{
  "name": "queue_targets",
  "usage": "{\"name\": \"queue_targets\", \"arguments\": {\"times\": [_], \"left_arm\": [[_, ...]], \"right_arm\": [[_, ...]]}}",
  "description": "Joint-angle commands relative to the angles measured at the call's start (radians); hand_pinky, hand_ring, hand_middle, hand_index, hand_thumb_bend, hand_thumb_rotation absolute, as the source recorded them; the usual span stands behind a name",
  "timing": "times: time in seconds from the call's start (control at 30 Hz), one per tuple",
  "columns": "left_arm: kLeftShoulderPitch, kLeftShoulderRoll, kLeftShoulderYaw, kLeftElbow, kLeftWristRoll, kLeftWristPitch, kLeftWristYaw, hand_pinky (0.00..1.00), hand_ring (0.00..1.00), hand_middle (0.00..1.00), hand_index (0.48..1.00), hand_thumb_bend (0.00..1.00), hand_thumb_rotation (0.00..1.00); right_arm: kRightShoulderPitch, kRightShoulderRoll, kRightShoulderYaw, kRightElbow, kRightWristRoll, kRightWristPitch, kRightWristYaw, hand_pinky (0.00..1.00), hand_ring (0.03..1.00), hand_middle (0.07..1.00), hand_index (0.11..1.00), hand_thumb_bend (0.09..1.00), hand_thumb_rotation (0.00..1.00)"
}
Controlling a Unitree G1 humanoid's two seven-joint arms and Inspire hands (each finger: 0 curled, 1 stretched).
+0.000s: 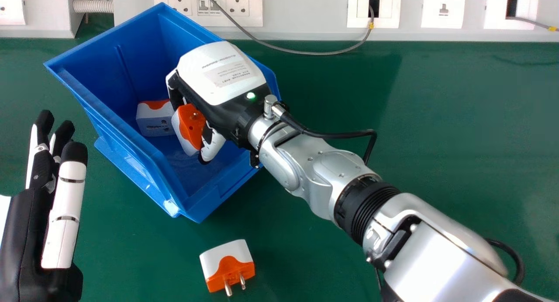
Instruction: Pick all objects and put in blue box
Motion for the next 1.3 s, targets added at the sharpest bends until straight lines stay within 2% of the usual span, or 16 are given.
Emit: {"name": "queue_targets", "arguments": {"times": [0.0,0.27,0.37,0.53,0.63,0.73,0.87,0.93,1.03,1.27], "left_arm": [[0.007,-0.004,0.004,-0.032,0.004,-0.015,0.005,1.00,1.00,0.98,1.000,0.47,0.84],[0.012,-0.010,0.003,-0.037,0.015,-0.014,0.010,1.00,1.00,0.98,1.000,0.46,0.84],[0.014,-0.014,-0.002,-0.042,0.021,-0.014,0.014,1.00,1.00,0.98,1.000,0.45,0.84],[0.014,-0.018,-0.007,-0.036,0.025,-0.020,0.017,1.00,1.00,0.98,1.000,0.45,0.84],[0.014,-0.018,-0.007,-0.034,0.024,-0.023,0.017,1.00,1.00,0.98,1.000,0.45,0.84],[0.015,-0.018,-0.006,-0.031,0.024,-0.026,0.016,1.00,1.00,0.98,1.000,0.46,0.84],[0.015,-0.017,-0.005,-0.028,0.022,-0.029,0.015,1.00,1.00,0.98,1.000,0.47,0.84],[0.013,-0.017,-0.003,-0.024,0.021,-0.029,0.015,1.00,1.00,0.98,1.000,0.47,0.84],[0.011,-0.016,-0.004,-0.024,0.021,-0.028,0.015,1.00,1.00,0.98,1.000,0.47,0.84],[0.004,-0.015,-0.004,-0.016,0.015,-0.029,0.012,1.00,1.00,0.98,1.000,0.48,0.84]], "right_arm": [[-0.014,0.013,-0.010,-0.004,0.016,0.004,-0.036,0.34,0.448,0.510,0.457,0.499,0.00],[-0.005,0.016,0.005,0.001,0.003,-0.001,-0.065,0.34,0.443,0.509,0.472,0.499,0.00],[-0.003,0.011,0.006,0.003,0.005,-0.012,-0.053,0.34,0.442,0.510,0.476,0.499,0.00],[-0.003,0.010,-0.043,0.001,0.071,-0.021,0.083,0.34,0.446,0.517,0.484,0.498,0.00],[0.001,0.013,-0.056,-0.001,0.096,-0.005,0.140,0.38,0.545,0.599,0.487,0.491,0.00],[0.002,0.010,-0.047,-0.005,0.089,0.006,0.174,0.54,0.717,0.764,0.671,0.644,0.02],[-0.005,0.007,-0.028,-0.011,0.069,0.022,0.183,0.72,0.906,0.923,0.890,0.750,0.15],[-0.008,0.006,-0.018,-0.011,0.058,0.029,0.181,0.77,0.952,0.961,0.944,0.776,0.21],[-0.009,0.003,-0.007,-0.016,0.053,0.035,0.175,0.81,0.985,0.988,0.982,0.786,0.28],[-0.001,-0.004,0.005,-0.020,0.054,0.039,0.143,0.82,0.999,0.999,0.999,0.773,0.33]]}}
